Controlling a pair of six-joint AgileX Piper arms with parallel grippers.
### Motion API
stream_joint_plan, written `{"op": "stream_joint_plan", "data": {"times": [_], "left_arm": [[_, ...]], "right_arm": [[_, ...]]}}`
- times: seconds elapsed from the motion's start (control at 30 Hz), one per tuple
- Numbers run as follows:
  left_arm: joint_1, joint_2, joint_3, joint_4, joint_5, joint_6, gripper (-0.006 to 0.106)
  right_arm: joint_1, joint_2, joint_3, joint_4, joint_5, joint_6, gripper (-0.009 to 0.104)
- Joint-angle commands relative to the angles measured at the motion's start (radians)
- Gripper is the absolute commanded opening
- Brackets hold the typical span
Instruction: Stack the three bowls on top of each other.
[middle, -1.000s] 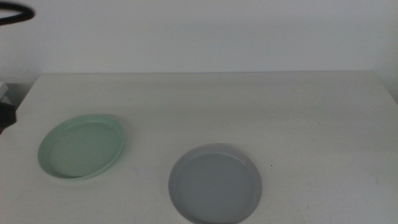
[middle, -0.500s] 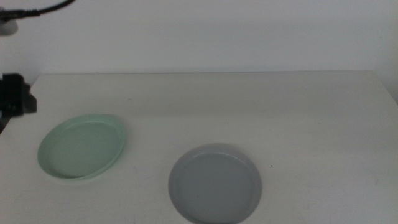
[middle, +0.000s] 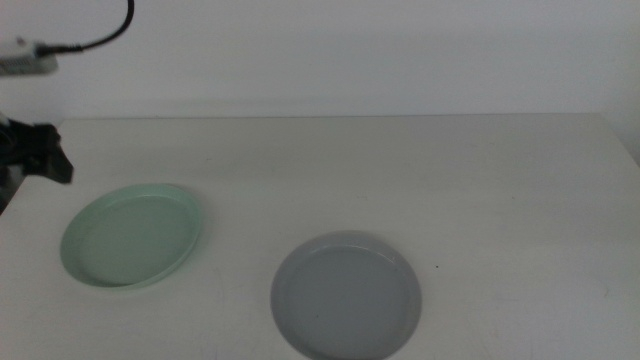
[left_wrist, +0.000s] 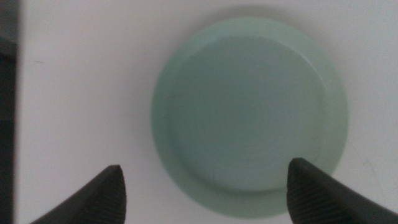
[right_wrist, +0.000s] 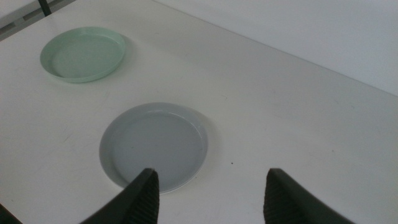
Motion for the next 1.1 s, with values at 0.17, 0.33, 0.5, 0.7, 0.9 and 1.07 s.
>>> {"op": "stream_joint_plan", "data": {"times": [0.17, 0.33, 0.5, 0.7, 0.9, 1.07], "left_arm": [[0.049, 0.199, -0.084, -0.164, -0.045, 0.183, 0.086], [0.051, 0.32, -0.121, -0.173, -0.085, 0.183, 0.086], [0.051, 0.393, -0.128, -0.179, -0.094, 0.184, 0.084], [0.051, 0.432, -0.127, -0.179, -0.094, 0.186, 0.058], [0.051, 0.435, -0.133, -0.181, -0.083, 0.186, 0.013], [0.051, 0.395, -0.154, -0.186, 0.011, 0.163, 0.0]], "right_arm": [[-0.007, 0.002, -0.022, 0.008, -0.06, -0.013, 0.044], [-0.007, 0.002, -0.022, 0.008, -0.06, -0.013, 0.044], [-0.007, 0.002, -0.022, 0.008, -0.06, -0.013, 0.044], [-0.007, 0.002, -0.022, 0.008, -0.06, -0.013, 0.044], [-0.007, 0.002, -0.022, 0.008, -0.06, -0.013, 0.044], [-0.007, 0.002, -0.022, 0.008, -0.06, -0.013, 0.043]]}}
